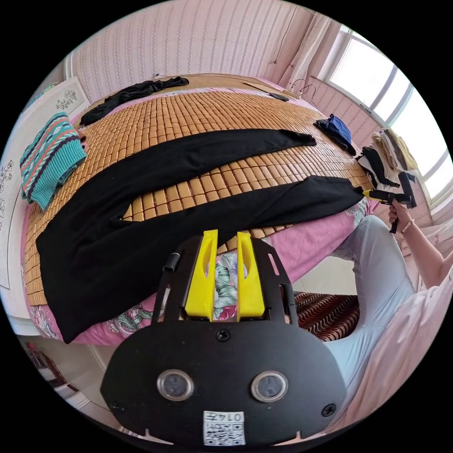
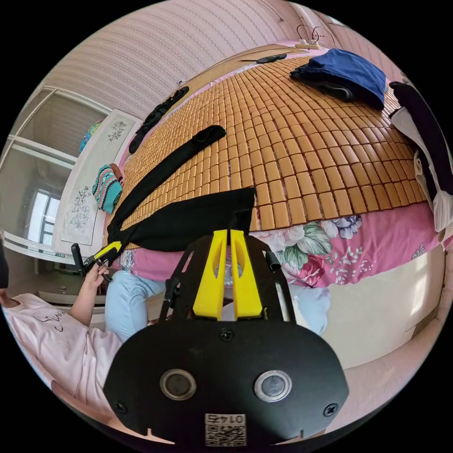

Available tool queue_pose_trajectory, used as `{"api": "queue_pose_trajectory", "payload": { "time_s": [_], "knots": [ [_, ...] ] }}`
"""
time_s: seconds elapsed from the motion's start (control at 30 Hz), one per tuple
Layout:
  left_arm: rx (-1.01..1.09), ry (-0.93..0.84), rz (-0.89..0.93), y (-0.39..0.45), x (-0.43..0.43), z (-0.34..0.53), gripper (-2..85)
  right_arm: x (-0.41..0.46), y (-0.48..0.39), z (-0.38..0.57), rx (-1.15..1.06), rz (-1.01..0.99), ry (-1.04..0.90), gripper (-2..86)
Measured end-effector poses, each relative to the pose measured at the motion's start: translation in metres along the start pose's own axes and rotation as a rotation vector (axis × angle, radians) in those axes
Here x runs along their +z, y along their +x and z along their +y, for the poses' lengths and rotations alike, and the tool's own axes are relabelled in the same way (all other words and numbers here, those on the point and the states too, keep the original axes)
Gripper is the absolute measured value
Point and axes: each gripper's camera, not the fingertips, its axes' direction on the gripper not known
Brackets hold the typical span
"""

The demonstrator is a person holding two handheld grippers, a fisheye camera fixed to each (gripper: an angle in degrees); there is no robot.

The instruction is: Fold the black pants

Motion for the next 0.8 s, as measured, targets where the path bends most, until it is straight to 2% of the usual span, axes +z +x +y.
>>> {"api": "queue_pose_trajectory", "payload": {
  "time_s": [0.17, 0.27, 0.43, 0.5, 0.63, 0.73, 0.8],
  "knots": [
    [0.090, -0.081, -0.080, 0.014, 0.024, -0.016, 6.6, -0.007, 0.011, -0.005, 0.017, -0.027, -0.013, 0.5],
    [0.133, -0.087, -0.122, 0.018, 0.026, -0.021, 3.3, -0.011, 0.017, -0.008, 0.025, -0.023, -0.016, 0.5],
    [0.093, -0.062, -0.059, 0.008, 0.008, -0.025, -0.4, -0.008, 0.020, -0.017, 0.054, 0.060, -0.084, 0.7],
    [0.064, -0.046, -0.011, 0.001, 0.000, -0.022, -0.7, -0.014, 0.019, -0.015, 0.072, 0.106, -0.024, 1.1],
    [0.030, -0.033, 0.034, -0.007, -0.005, -0.019, -0.8, -0.016, 0.008, -0.025, 0.021, 0.023, 0.067, 4.0],
    [0.010, -0.029, 0.047, -0.010, -0.005, -0.020, -0.8, 0.007, 0.006, -0.037, -0.003, 0.105, 0.034, 6.6],
    [-0.005, -0.032, 0.052, -0.012, -0.006, -0.023, -0.9, 0.023, 0.009, -0.039, -0.021, 0.153, -0.021, 4.9]
  ]
}}
